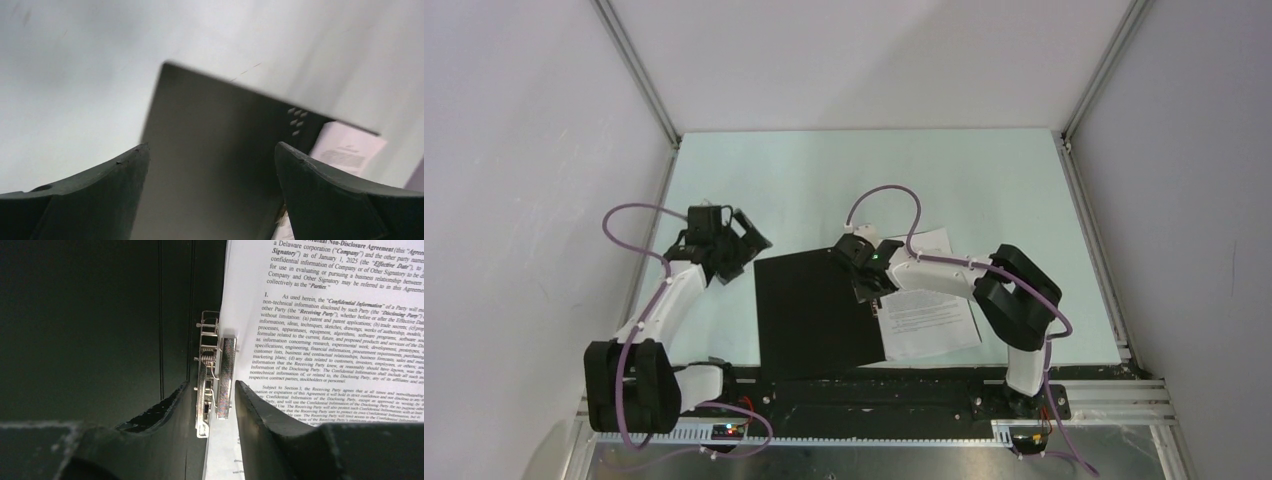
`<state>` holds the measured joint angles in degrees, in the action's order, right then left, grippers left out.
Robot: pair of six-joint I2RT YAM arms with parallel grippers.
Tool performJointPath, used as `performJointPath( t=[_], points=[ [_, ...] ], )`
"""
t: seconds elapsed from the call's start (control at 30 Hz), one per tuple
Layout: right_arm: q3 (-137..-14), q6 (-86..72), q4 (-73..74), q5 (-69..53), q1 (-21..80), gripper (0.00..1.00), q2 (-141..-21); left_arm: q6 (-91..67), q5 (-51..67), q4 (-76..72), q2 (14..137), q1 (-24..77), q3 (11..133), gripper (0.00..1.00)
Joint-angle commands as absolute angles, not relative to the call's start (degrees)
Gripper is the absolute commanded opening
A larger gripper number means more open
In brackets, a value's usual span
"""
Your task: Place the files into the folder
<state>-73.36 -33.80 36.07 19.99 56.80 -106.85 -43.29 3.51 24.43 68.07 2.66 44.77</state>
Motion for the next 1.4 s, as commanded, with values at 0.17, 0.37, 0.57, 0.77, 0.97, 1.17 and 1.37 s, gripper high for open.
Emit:
performJointPath(
  t=[0.17,0.37,0.57,0.77,0.97,1.17,1.37],
  points=[
    [-75.32,-32.42,33.16,18.94,56.83,0.28,-110.06,-33.51,11.23,32.05,66.34,-2.13,38.69,1.00],
    [-75.33,-35.93,36.30,20.82,57.99,0.19,-110.92,-33.50,10.77,32.19,66.89,-2.14,37.47,1.00],
    [-75.32,-38.38,38.35,22.22,59.44,0.20,-110.16,-34.52,8.75,32.37,66.04,-2.13,37.07,1.00],
    [-75.13,-40.94,41.24,23.66,60.25,0.24,-108.94,-36.11,5.27,32.69,65.00,-2.15,36.50,1.00],
    [-75.10,-41.92,41.98,24.18,61.14,0.26,-106.92,-36.96,3.54,32.72,64.20,-2.12,36.41,1.00],
    [-75.06,-43.64,44.00,25.93,62.39,0.26,-106.34,-37.41,2.67,32.85,63.54,-2.13,36.30,1.00],
    [-75.07,-45.40,45.70,28.40,62.70,0.26,-105.57,-37.53,2.94,32.86,63.57,-2.15,35.98,1.00]
  ],
)
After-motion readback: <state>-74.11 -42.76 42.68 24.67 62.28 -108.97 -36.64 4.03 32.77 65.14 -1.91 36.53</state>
